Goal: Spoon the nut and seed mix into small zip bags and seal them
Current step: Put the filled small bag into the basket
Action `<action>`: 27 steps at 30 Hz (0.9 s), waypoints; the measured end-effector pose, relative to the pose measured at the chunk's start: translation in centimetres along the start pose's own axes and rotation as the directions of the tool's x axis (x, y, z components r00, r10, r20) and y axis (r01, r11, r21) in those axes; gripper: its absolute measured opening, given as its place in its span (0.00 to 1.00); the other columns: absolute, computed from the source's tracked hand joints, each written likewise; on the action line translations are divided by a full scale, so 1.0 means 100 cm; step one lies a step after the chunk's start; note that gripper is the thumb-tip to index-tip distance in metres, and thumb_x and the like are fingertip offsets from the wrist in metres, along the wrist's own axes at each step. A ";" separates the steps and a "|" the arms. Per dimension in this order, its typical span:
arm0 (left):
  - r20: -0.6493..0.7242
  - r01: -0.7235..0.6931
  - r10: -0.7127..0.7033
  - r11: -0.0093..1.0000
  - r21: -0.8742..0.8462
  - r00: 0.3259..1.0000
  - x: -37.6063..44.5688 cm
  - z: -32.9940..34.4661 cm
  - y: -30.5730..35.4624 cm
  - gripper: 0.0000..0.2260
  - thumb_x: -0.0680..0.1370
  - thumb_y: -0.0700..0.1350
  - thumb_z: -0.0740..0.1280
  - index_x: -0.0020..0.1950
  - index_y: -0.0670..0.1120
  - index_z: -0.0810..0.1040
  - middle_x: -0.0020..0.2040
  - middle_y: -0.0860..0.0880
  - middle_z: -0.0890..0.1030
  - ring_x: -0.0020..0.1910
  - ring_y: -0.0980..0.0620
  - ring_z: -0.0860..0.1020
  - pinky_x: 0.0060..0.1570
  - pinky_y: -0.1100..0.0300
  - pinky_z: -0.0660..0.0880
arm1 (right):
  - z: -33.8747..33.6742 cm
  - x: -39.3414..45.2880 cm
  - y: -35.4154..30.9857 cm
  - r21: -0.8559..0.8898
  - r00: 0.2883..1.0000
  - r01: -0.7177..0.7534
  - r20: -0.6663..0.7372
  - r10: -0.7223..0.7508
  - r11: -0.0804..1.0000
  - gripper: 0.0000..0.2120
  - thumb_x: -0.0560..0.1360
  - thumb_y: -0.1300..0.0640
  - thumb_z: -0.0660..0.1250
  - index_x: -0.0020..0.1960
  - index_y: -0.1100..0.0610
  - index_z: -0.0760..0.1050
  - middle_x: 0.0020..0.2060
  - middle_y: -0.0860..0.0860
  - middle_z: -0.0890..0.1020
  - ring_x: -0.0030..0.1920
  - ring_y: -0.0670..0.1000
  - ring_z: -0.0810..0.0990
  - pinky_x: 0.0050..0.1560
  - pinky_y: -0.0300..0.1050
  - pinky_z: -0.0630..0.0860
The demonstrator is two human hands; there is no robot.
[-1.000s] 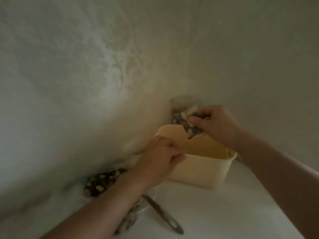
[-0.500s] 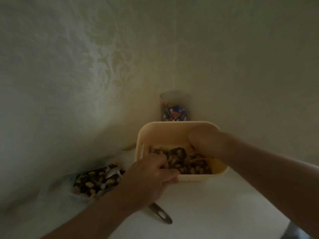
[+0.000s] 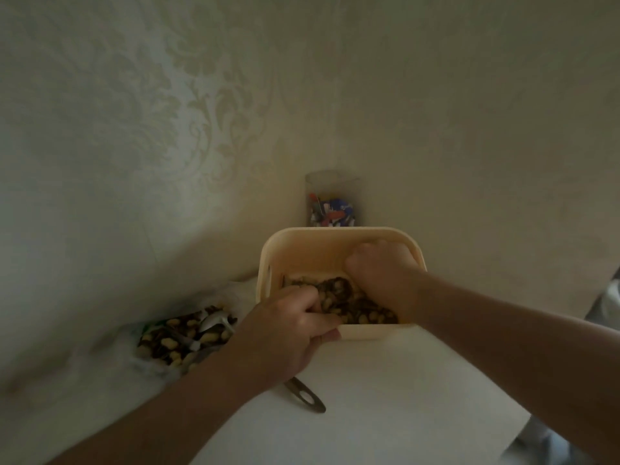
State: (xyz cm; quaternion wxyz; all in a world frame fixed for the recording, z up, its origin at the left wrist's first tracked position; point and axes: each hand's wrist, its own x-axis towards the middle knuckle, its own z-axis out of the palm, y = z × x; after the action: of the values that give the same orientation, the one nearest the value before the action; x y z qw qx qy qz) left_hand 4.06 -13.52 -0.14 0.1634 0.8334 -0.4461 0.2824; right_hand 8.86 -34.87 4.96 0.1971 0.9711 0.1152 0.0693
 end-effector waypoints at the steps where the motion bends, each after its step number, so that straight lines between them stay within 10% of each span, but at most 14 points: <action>1: -0.006 0.002 -0.002 1.000 -0.001 1.000 0.000 0.000 0.000 0.14 0.80 0.56 0.65 0.54 0.52 0.89 0.40 0.52 0.73 0.39 0.57 0.70 0.36 0.64 0.70 | 0.003 0.001 0.002 0.026 1.000 0.004 0.010 -0.005 1.000 0.06 0.80 0.63 0.68 0.51 0.54 0.81 0.43 0.50 0.82 0.38 0.49 0.81 0.27 0.41 0.68; 16: -0.087 0.014 -0.016 1.000 -0.026 0.996 -0.001 0.007 -0.001 0.12 0.83 0.54 0.69 0.46 0.50 0.88 0.37 0.53 0.72 0.38 0.58 0.68 0.36 0.64 0.65 | 0.010 0.000 0.004 0.446 0.993 -0.003 0.109 -0.051 0.895 0.12 0.81 0.62 0.66 0.60 0.51 0.82 0.52 0.49 0.83 0.48 0.49 0.79 0.48 0.40 0.72; 27: -0.103 0.229 -0.237 0.970 -0.082 0.966 0.025 0.016 -0.031 0.19 0.83 0.61 0.63 0.48 0.52 0.89 0.38 0.55 0.79 0.40 0.55 0.76 0.42 0.49 0.76 | 0.014 -0.050 0.000 0.600 0.918 -0.084 -0.263 0.296 0.795 0.18 0.83 0.45 0.62 0.37 0.50 0.77 0.28 0.45 0.76 0.30 0.49 0.76 0.27 0.41 0.64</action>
State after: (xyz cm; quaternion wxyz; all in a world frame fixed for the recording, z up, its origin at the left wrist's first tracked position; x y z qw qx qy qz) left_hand 8.30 -14.32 0.05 0.2490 0.8568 -0.3447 0.2917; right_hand 4.31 -36.59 3.26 -0.1381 0.9637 0.0635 0.2193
